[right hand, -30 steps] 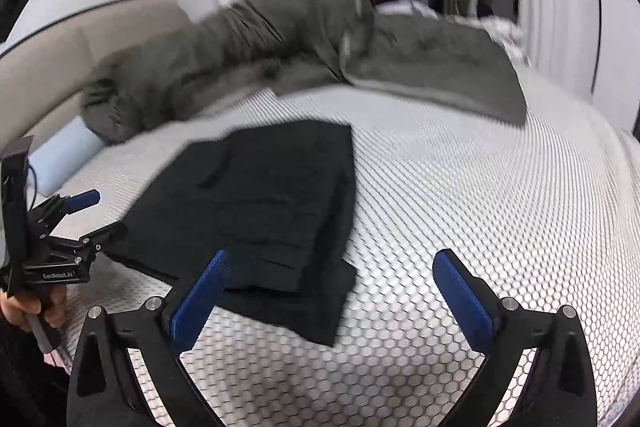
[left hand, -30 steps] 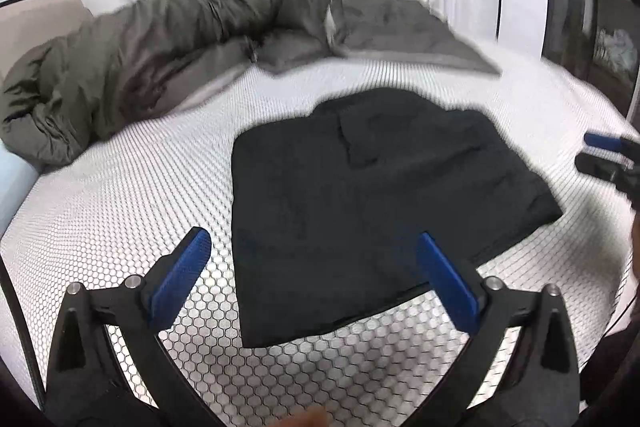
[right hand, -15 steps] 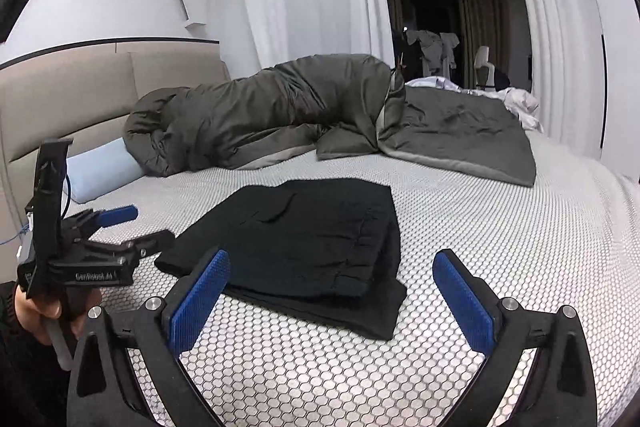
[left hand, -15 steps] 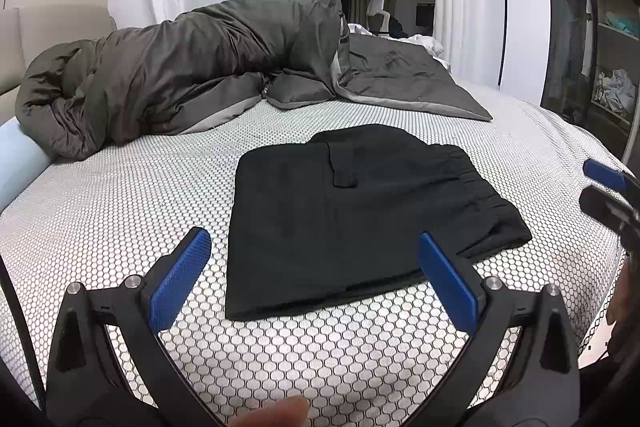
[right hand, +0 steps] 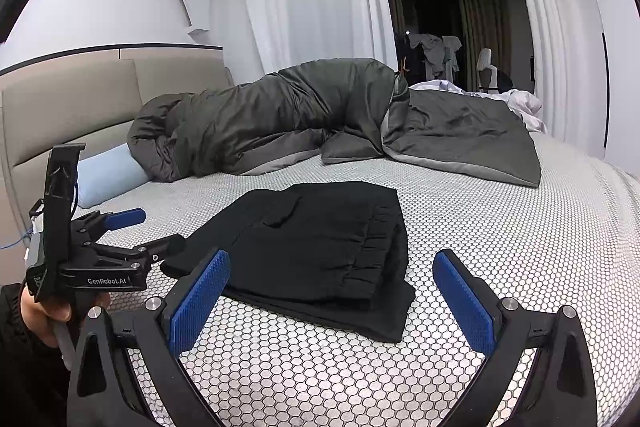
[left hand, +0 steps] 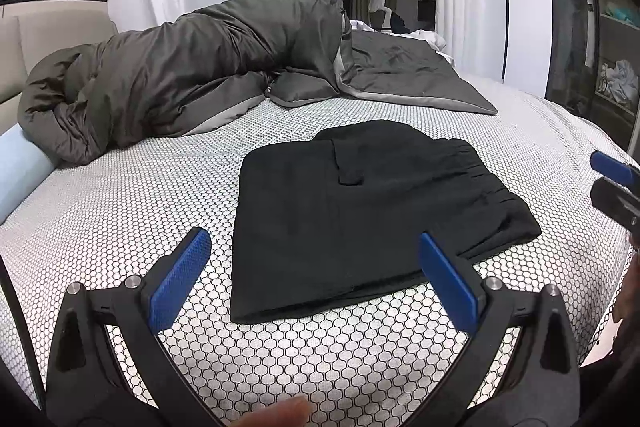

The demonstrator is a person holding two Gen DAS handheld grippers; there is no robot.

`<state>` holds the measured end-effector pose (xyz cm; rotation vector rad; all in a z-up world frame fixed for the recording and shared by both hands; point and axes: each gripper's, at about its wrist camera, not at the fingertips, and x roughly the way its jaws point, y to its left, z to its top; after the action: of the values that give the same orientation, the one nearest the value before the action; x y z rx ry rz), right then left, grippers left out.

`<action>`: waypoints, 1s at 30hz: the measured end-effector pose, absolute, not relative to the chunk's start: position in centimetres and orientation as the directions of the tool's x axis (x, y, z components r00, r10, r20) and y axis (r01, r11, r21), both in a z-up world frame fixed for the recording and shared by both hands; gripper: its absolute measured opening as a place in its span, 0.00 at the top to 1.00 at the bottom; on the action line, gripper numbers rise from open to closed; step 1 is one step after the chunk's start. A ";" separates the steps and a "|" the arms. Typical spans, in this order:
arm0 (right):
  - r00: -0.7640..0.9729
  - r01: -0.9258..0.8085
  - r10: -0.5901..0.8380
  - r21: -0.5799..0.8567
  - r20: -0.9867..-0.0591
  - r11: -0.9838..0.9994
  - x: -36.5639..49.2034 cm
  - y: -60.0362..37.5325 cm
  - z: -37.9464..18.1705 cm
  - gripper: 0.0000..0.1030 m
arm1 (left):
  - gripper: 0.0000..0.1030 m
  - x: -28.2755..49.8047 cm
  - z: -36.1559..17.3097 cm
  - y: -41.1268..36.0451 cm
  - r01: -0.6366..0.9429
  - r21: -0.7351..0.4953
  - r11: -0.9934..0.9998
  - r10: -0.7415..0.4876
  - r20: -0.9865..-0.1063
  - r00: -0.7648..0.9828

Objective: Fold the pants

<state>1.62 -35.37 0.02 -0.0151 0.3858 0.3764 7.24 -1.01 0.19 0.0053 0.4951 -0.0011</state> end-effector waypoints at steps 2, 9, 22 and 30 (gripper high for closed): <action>0.855 -0.364 0.356 0.053 -0.377 0.930 1.7 -35.2 -0.1 0.00 | 0.01 7.2 0.2 -1.0 0.003 0.007 1.000 0.001 -0.474 0.881; 0.853 -0.370 0.361 0.051 -0.376 0.928 1.9 -34.9 -0.2 0.00 | 0.01 7.1 0.3 -0.6 0.000 0.003 1.000 0.001 -0.470 0.883; 0.852 -0.378 0.370 0.054 -0.370 0.924 2.1 -34.8 -0.4 0.00 | 0.01 7.0 0.4 -0.7 -0.005 0.007 1.000 0.008 -0.466 0.885; 0.851 -0.379 0.370 0.054 -0.372 0.924 2.2 -34.6 -0.5 0.00 | 0.01 6.9 0.6 -0.3 -0.006 0.005 1.000 0.007 -0.461 0.888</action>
<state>2.20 -34.57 -0.52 -0.0216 0.3877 0.3943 6.90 -0.30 0.64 0.0036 0.4788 0.0069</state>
